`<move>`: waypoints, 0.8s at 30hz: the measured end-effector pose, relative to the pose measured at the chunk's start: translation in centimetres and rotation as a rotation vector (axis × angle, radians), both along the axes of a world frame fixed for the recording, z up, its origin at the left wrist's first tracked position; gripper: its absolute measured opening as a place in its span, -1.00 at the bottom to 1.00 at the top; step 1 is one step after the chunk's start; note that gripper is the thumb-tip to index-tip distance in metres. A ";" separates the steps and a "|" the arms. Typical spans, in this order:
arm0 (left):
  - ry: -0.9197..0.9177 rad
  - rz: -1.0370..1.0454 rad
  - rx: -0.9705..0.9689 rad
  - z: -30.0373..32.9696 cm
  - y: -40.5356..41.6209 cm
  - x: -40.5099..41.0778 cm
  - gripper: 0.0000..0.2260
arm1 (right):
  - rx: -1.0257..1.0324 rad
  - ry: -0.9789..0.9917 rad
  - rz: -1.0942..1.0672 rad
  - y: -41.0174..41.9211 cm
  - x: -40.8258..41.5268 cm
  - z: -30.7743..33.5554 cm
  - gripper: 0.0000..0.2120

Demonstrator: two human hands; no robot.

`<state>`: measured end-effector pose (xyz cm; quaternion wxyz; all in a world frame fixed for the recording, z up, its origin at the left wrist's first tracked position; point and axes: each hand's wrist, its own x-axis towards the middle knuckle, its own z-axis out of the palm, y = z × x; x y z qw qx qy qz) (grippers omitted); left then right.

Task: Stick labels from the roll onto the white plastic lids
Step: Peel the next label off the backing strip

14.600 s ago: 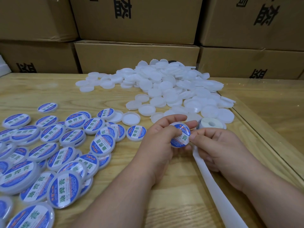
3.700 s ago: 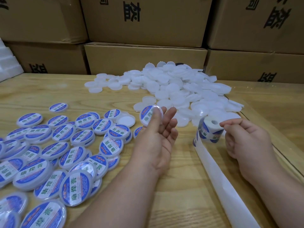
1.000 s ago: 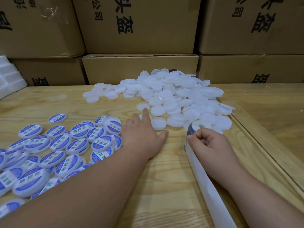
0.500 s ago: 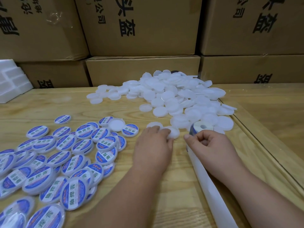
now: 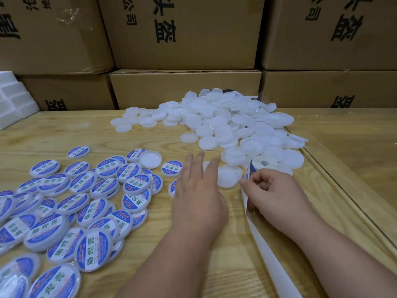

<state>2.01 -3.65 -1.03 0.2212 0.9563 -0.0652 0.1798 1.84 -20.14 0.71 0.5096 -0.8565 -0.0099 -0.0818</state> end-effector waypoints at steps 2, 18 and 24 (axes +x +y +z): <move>0.027 -0.116 0.015 -0.1 -0.4 -0.1 -0.50 | 0.004 0.002 0.003 0.0 0.0 0.0 -0.74; 0.036 -0.212 -0.519 1.2 0.0 -0.9 -0.85 | 0.038 0.055 0.080 -0.3 -0.1 0.0 -0.82; 0.169 -0.367 -1.039 2.3 0.2 -0.8 -0.82 | 0.010 -0.001 0.102 -0.4 0.1 0.0 -0.83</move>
